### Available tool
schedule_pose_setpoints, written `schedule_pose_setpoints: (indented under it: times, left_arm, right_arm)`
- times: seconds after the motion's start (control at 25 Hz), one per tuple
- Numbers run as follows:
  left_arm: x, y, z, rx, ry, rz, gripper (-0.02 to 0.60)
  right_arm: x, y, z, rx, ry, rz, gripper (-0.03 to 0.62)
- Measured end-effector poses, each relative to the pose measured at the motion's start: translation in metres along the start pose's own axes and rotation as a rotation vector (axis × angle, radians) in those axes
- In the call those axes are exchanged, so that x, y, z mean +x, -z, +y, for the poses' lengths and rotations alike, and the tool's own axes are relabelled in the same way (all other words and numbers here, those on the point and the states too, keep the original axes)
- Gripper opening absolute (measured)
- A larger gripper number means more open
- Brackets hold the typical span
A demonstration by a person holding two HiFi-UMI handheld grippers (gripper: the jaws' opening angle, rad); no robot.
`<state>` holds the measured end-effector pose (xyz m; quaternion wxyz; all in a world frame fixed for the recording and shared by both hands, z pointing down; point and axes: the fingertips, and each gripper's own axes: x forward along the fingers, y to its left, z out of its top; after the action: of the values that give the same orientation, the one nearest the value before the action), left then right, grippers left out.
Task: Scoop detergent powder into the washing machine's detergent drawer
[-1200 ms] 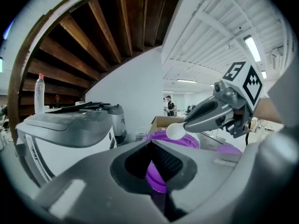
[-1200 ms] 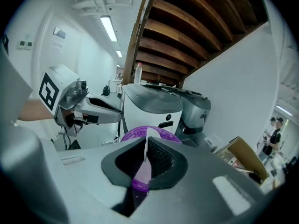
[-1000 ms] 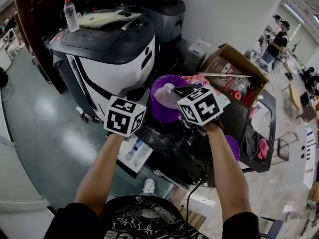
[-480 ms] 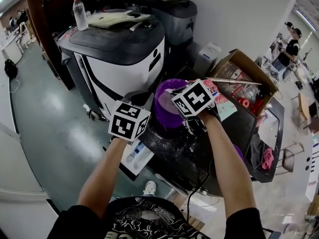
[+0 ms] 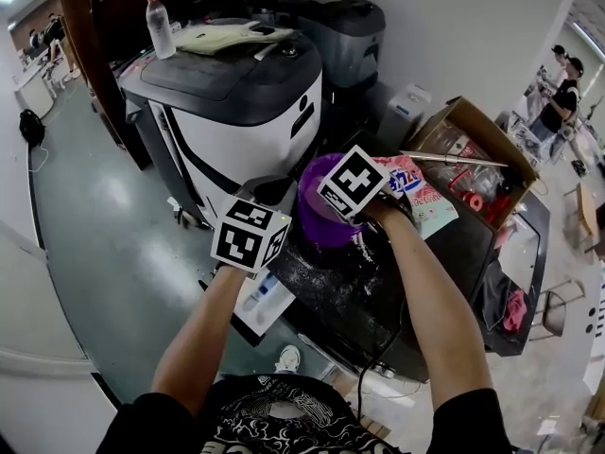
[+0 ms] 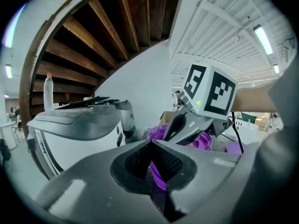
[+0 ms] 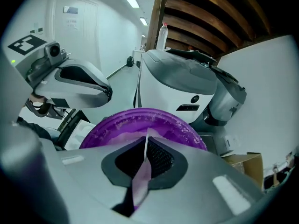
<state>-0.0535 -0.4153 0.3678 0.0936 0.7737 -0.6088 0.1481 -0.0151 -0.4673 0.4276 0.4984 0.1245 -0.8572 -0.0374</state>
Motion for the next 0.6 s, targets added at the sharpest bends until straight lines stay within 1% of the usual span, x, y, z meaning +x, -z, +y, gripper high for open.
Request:
schedule_pose_setpoints:
  times: [0.2, 0.4, 0.6]
  left_arm:
    - [0.0, 0.001, 0.002, -0.004, -0.009, 0.001, 0.0]
    - [0.0, 0.002, 0.0, -0.006, -0.01, 0.006, 0.0]
    - [0.0, 0.005, 0.0, -0.009, -0.012, 0.014, 0.0]
  right_arm:
    - [0.009, 0.004, 0.001, -0.023, -0.015, 0.056, 0.035]
    - [0.015, 0.009, 0.008, -0.038, -0.057, 0.117, 0.035]
    - [0.018, 0.011, 0.017, 0.006, -0.109, 0.144, 0.035]
